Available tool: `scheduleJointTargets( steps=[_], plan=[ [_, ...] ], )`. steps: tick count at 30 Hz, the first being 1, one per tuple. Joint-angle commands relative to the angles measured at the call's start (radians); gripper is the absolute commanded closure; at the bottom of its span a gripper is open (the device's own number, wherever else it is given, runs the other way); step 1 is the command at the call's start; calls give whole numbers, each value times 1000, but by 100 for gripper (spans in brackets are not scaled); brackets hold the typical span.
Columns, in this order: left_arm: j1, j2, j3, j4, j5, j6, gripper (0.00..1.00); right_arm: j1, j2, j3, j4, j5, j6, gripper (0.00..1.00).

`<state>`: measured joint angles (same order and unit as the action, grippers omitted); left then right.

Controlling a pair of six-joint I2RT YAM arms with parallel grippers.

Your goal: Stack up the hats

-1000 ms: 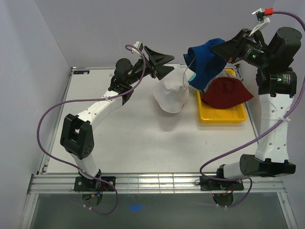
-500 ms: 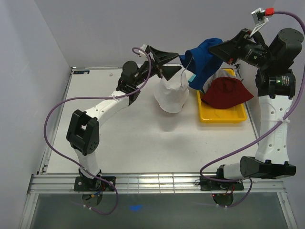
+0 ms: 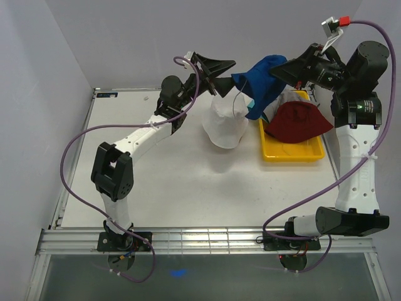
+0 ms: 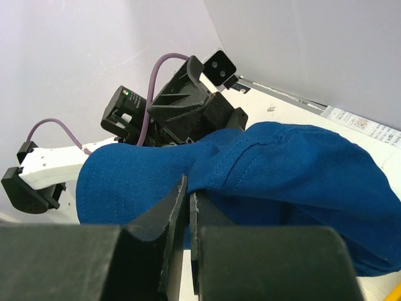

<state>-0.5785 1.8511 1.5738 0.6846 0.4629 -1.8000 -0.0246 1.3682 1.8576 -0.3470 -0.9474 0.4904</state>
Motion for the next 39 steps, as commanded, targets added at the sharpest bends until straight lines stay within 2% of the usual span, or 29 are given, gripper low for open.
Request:
scheduleJointTargets(
  steps=[1, 4, 10, 11, 13, 14, 24, 25, 27, 28, 33, 39],
  plan=[
    [-4, 16, 49, 23, -4, -9, 19, 3, -21, -6, 51, -27, -19, 92],
    [-4, 36, 64, 23, 6, -13, 23, 5, -8, 0, 43, -28, -30, 92],
    [-3, 69, 107, 12, 32, -4, 44, 5, 45, 70, -32, -2, -85, 92],
    [-3, 77, 118, 4, 39, -1, 50, 5, 52, 87, -35, -4, -90, 92],
    [-3, 103, 155, 4, 56, 1, 53, 5, 74, 98, -40, -4, -95, 92],
    [0, 114, 167, 4, 62, 2, 58, 3, 80, 103, -41, -4, -98, 92],
    [40, 206, 294, -5, 120, 21, 76, 3, 166, 150, -109, 22, -180, 92],
    [45, 233, 334, -5, 134, 21, 83, 3, 176, 167, -136, 30, -199, 92],
    [48, 266, 377, -5, 151, 22, 89, 0, 216, 204, -165, 48, -214, 92],
    [48, 284, 400, -7, 160, 22, 100, -1, 226, 234, -176, 50, -219, 92],
    [49, 385, 523, 9, 210, 25, 100, -17, 264, 252, -191, 82, -236, 92],
    [55, 448, 589, 44, 246, 60, 100, -32, 311, 275, -176, 82, -220, 92]
  ],
)
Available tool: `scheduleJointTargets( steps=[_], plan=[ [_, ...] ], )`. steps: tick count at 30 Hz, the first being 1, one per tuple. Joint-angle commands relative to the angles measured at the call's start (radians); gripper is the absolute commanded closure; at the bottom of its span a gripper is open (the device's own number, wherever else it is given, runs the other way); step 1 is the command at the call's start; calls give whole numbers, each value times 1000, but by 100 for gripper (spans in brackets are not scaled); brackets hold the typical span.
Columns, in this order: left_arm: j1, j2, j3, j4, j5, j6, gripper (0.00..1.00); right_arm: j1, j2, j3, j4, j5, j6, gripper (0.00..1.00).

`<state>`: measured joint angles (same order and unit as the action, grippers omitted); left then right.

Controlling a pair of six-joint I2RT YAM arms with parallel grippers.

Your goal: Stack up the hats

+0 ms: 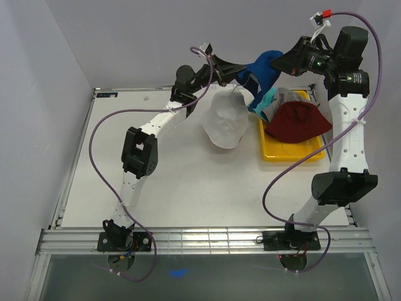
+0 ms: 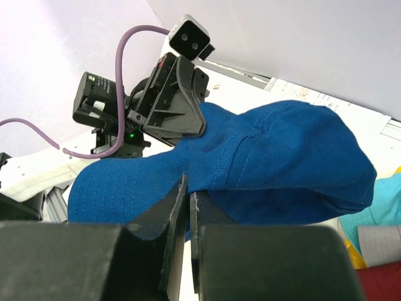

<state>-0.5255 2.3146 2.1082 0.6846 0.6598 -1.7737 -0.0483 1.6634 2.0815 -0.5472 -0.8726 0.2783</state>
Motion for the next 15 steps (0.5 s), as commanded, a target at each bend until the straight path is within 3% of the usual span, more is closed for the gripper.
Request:
scheduleJointTargets(
  steps=[1, 8, 15],
  plan=[
    [7, -18, 44, 50, 50, 37, 100, -9, 22, 52, 32, 7, -4, 92],
    [56, -46, -36, 113, 89, 92, 100, -9, 47, 28, 50, 0, -14, 92],
    [116, 45, -7, 303, 170, -6, 100, -7, 61, 8, 64, -9, -27, 92]
  ],
)
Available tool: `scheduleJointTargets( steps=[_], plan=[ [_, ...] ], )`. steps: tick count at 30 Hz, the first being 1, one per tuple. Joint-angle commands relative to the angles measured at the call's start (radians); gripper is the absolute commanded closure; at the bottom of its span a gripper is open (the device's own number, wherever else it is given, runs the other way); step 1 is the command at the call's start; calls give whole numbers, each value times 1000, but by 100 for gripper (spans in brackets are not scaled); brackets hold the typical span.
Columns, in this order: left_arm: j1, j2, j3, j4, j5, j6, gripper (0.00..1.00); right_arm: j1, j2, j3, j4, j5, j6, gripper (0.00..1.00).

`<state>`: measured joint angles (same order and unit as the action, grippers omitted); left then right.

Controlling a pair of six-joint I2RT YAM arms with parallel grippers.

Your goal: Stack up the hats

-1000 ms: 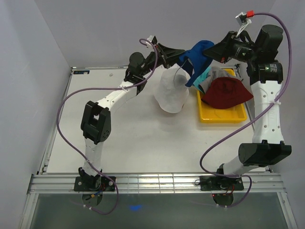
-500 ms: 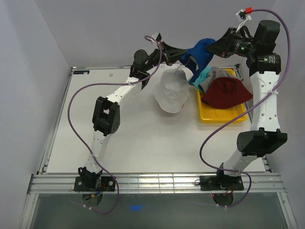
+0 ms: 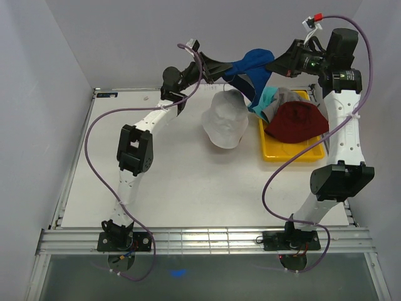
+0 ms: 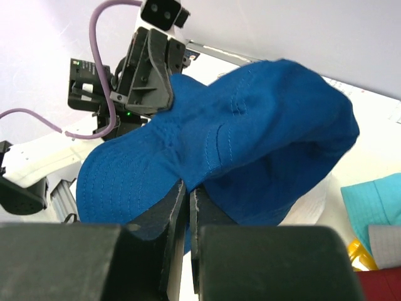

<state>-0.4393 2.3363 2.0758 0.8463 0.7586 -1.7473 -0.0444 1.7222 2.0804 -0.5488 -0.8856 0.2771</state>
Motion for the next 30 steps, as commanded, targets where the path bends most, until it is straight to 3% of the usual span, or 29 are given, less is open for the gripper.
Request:
scheduleJointTargets(
  steps=[1, 6, 22, 30],
  plan=[
    [34, 32, 33, 152, 77, -37, 100, -9, 2, 4, 70, 1, -24, 92],
    [36, 89, 86, 181, 117, -47, 100, 18, -6, -34, 85, 5, -24, 92],
    [59, 101, -82, 477, 151, -64, 100, 127, -98, -253, 69, 97, -127, 92],
    [71, 52, -277, 629, 185, -64, 100, 164, -127, -324, 62, 131, -157, 92]
  ],
)
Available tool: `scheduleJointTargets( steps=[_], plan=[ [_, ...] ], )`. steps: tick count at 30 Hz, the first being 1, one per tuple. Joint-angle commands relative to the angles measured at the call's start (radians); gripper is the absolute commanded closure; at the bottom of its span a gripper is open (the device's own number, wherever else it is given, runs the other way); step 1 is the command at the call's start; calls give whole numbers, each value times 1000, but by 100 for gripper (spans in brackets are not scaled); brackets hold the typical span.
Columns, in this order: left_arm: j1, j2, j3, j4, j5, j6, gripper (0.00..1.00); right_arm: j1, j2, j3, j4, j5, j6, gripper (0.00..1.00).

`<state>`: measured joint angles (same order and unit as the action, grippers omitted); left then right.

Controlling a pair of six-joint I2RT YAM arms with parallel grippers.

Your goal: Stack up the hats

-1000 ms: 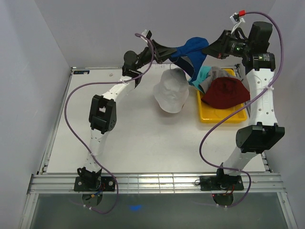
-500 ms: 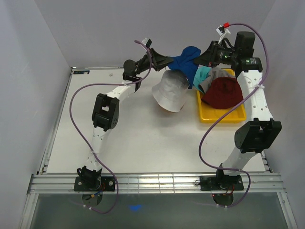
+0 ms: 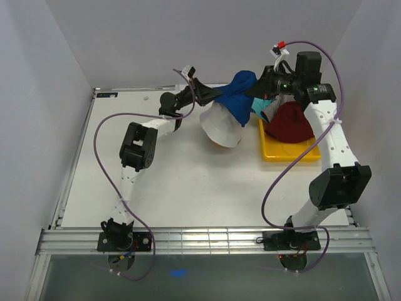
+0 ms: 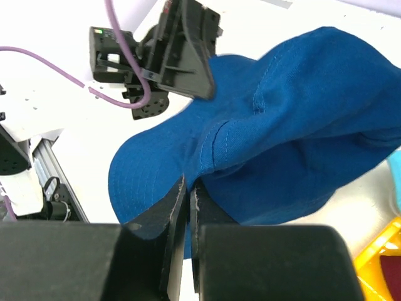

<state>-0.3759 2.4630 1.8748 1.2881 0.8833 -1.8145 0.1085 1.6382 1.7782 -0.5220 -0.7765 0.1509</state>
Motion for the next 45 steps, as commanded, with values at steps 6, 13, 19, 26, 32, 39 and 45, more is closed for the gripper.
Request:
scheduleJointTargets(
  steps=[6, 13, 19, 26, 32, 39, 45],
  plan=[
    [32, -114, -207, 257, 86, 33, 100, 51, -57, -89, 40, 69, -56, 92],
    [65, -139, -284, 290, 101, 52, 100, 72, -67, -129, 36, 97, -76, 90],
    [71, -153, -331, 306, 132, 73, 100, 80, -84, -180, 37, 103, -89, 86],
    [94, -174, -404, 312, 152, 95, 100, 82, -104, -215, 53, 109, -88, 68],
    [98, -180, -424, 303, 177, 110, 100, 80, -110, -223, 50, 221, -54, 55],
    [104, -179, -462, 303, 172, 110, 100, 17, -58, -238, -1, 289, 62, 52],
    [104, -196, -508, 255, 168, 144, 100, -64, -34, -321, 13, 226, 145, 45]
  ],
)
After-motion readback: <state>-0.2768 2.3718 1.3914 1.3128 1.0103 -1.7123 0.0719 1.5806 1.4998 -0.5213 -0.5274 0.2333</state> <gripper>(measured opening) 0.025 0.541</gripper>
